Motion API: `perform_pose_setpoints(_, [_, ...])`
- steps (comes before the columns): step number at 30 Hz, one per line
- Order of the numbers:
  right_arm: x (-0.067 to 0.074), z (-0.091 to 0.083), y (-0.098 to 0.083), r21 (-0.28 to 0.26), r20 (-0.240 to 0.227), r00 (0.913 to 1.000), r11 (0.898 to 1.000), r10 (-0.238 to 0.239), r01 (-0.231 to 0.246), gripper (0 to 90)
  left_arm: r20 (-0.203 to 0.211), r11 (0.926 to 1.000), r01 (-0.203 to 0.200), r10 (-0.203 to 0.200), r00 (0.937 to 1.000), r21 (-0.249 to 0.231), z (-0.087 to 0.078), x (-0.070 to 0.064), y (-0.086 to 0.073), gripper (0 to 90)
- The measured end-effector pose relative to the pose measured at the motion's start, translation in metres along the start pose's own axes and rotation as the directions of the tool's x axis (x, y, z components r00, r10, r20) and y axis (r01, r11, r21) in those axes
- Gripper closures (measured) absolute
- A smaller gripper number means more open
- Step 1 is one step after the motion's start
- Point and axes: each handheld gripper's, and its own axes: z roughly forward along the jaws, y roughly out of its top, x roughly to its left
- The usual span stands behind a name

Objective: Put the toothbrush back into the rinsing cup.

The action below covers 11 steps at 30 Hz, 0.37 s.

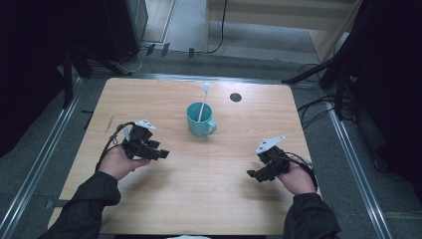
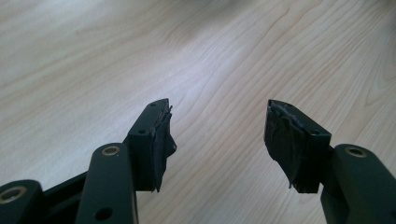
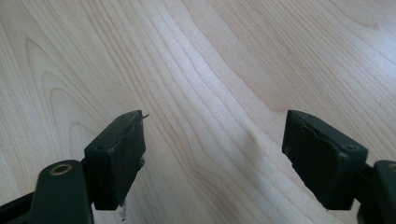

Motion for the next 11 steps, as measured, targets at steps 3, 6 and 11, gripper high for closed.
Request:
perform_pose_setpoints(3, [0.0,0.001,0.002,-0.005,0.001,0.9999,1.0,-0.01,0.01,21.2,0.003,0.9998,0.021,-0.021,0.9998,0.004,0.0,0.001,-0.007,39.8])
perform_pose_setpoints(6, [0.0,0.002,0.004,-0.004,-0.002,0.9999,1.0,-0.017,0.017,21.2,-0.005,0.9997,0.022,-0.022,0.9998,0.006,-0.001,0.002,-0.013,38.7])
perform_pose_setpoints(11, [-0.001,0.004,0.006,0.001,-0.001,0.9997,1.0,-0.025,0.025,21.2,-0.011,0.9992,0.038,-0.037,0.9992,0.01,0.0,0.005,-0.015,37.2])
